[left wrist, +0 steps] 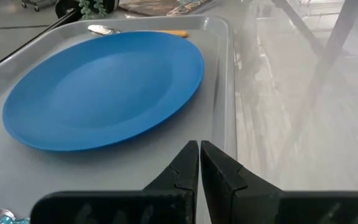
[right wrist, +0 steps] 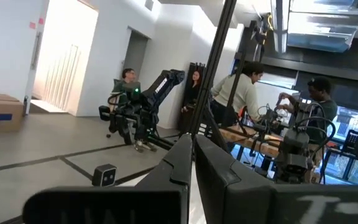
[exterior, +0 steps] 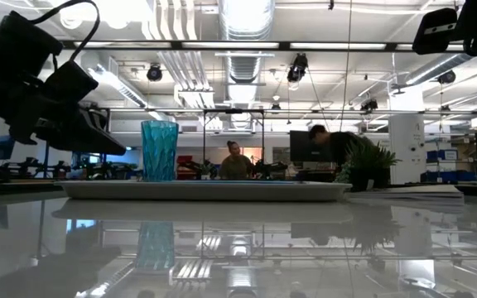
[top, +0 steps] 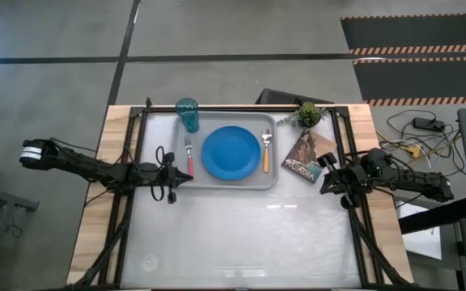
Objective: Pick and place plate/cup/fork/spoon on tray
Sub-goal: Return to Home Position
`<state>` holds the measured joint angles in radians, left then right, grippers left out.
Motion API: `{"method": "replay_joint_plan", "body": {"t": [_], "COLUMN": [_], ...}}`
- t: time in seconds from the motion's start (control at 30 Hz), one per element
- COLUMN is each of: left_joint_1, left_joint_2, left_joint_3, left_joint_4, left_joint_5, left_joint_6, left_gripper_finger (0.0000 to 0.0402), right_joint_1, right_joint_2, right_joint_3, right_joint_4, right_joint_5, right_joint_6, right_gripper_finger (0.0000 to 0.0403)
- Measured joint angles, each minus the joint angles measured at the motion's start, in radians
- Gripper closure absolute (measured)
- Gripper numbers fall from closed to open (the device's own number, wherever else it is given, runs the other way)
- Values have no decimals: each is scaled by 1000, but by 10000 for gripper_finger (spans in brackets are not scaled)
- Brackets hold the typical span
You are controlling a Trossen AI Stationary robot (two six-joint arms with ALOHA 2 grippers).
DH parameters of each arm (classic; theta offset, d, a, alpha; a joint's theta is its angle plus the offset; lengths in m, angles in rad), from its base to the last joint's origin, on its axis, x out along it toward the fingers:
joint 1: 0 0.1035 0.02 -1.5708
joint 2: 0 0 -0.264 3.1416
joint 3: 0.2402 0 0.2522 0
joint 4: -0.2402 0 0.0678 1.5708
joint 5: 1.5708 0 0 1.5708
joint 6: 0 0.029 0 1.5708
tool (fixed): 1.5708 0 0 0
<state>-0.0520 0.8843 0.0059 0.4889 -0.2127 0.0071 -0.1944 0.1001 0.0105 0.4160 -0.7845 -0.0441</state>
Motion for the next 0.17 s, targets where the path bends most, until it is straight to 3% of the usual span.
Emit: {"method": "replay_joint_plan", "body": {"t": [0.17], "left_joint_1": [0], "left_joint_2": [9], "left_joint_3": [0], "left_joint_4": [0], "left_joint_5": [0], "left_joint_6": [0], "left_gripper_finger": [402], "right_joint_1": [0], "right_joint_2": [0], "right_joint_3": [0], "right_joint_4": [0], "right_joint_5": [0], "right_joint_6": [0], "right_gripper_finger": [394]}}
